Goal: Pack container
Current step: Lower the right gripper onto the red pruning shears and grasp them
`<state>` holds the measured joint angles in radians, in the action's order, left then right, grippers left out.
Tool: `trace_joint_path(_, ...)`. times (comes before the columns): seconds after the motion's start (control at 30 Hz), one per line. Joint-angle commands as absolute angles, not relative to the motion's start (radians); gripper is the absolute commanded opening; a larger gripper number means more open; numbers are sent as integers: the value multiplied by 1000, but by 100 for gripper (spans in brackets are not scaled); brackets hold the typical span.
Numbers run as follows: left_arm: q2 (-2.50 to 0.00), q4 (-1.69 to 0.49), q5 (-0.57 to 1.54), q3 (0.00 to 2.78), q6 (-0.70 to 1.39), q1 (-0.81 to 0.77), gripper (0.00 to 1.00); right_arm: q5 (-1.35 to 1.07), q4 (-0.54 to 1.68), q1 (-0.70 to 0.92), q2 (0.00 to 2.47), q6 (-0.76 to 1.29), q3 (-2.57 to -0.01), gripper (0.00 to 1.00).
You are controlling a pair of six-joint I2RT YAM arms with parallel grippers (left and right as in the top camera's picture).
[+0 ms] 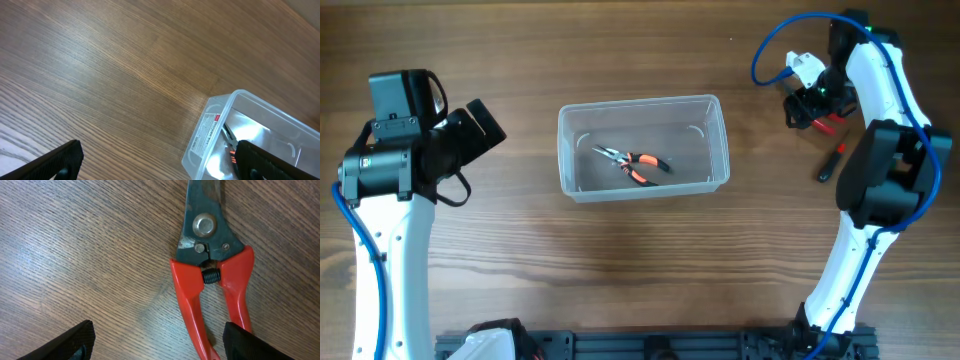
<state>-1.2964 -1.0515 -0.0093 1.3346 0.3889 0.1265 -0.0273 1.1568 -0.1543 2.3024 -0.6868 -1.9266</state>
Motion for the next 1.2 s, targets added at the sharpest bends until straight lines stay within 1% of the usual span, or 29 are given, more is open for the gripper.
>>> trace_joint_path(0.0,-1302,-1052,3,1342,398,131,100,-89,1156,-162,2321,-707,-1916,82)
trace_joint_path(0.57,-1302,-1060,11,1342,398,125,100,-105,1055,-172,2322,-685,-1744,81)
trace_joint_path(0.73,-1302,-1072,11,1342,398,124,100,-102,1039,-171,2322,-674,-1742,57)
trace_joint_path(0.87,-1302,-1075,11,1342,398,119,100,-101,1031,-172,2322,-625,-1742,45)
trace_joint_path(0.93,-1302,-1075,11,1342,398,115,100,-102,1028,-171,2322,-617,-1742,43)
trace_joint_path(1.0,-1302,-1075,11,1342,398,114,100,-102,1029,-171,2322,-617,-1742,34)
trace_joint_path(1.03,-1302,-1075,11,1342,398,114,100,-102,1029,-171,2322,-616,-1742,27)
trace_joint_path(1.07,-1302,-1075,10,1342,398,114,100,-102,1028,-171,2322,-609,-1742,23)
trace_joint_path(1.13,-1302,-1075,10,1342,398,114,100,-102,1026,-172,2322,-598,-1742,17)
trace_joint_path(1.17,-1302,-1075,10,1342,398,114,100,-102,1025,-171,2322,-597,-1742,16)
